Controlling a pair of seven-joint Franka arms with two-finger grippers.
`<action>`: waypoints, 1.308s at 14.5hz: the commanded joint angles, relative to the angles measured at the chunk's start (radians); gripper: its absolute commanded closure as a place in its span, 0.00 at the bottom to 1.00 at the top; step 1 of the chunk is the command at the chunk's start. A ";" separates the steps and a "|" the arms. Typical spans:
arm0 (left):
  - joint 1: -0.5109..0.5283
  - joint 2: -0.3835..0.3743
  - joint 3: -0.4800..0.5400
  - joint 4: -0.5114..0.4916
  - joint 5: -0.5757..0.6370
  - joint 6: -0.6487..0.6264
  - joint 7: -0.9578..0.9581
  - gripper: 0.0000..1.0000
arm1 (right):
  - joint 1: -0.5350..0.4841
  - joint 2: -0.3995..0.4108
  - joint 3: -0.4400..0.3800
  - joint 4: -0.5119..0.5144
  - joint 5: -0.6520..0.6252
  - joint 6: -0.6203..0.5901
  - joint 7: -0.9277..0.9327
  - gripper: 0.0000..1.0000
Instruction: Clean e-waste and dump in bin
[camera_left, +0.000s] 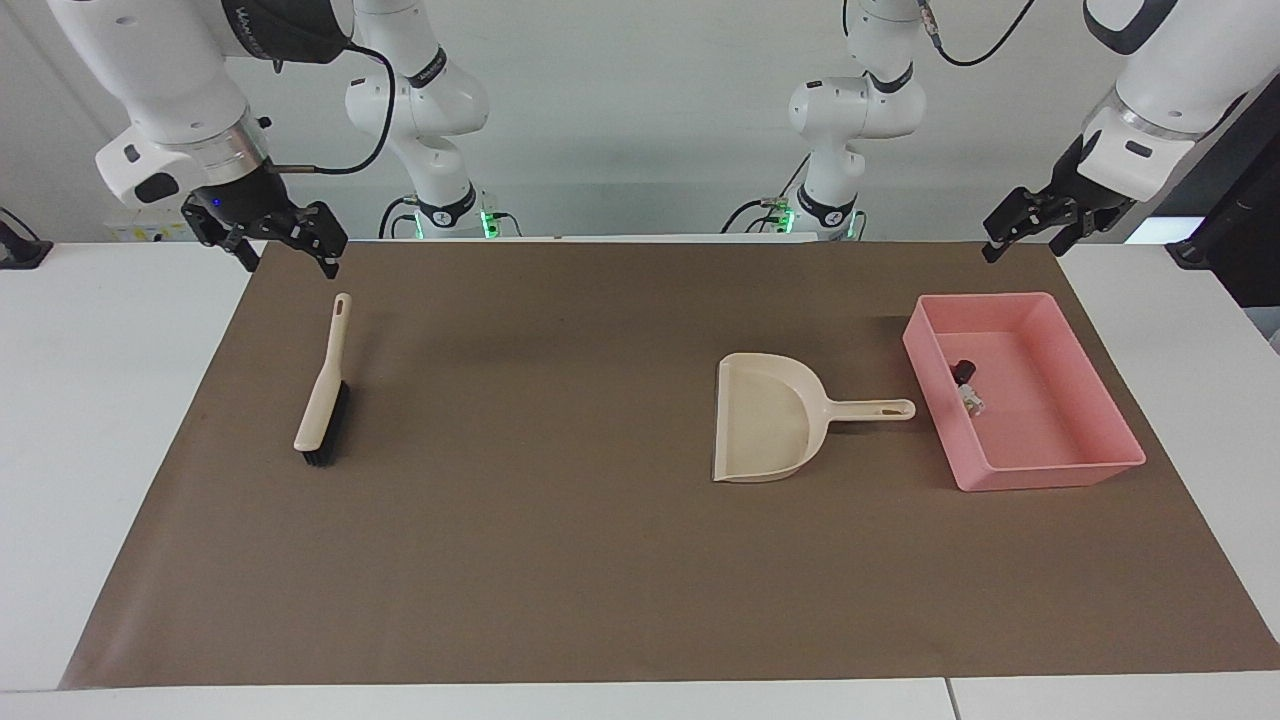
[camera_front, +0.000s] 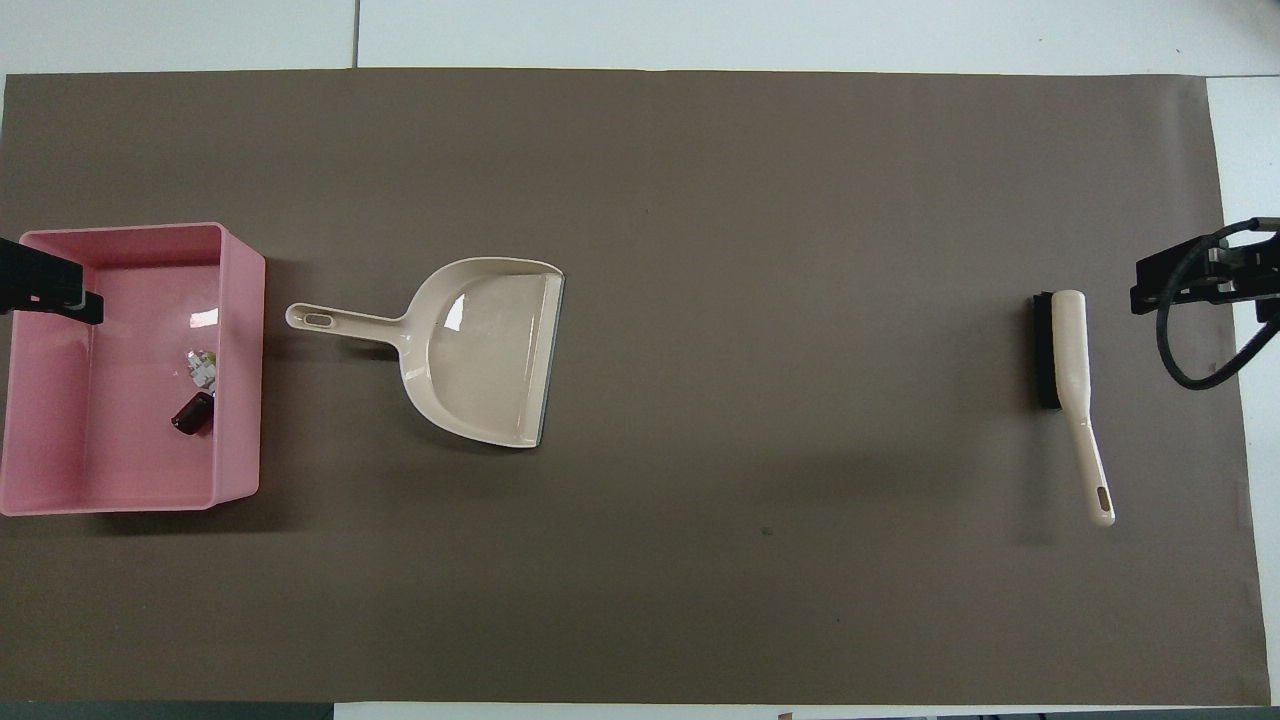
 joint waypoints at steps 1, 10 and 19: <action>-0.013 -0.031 0.007 -0.045 0.022 0.023 0.036 0.00 | 0.014 -0.011 -0.016 -0.023 0.003 0.020 0.001 0.00; -0.011 -0.065 0.009 -0.092 0.034 0.078 0.126 0.00 | 0.028 -0.014 -0.051 -0.026 0.014 0.020 0.002 0.00; -0.013 -0.078 0.009 -0.111 0.076 0.086 0.188 0.00 | 0.027 -0.019 -0.043 -0.028 0.017 0.020 0.006 0.00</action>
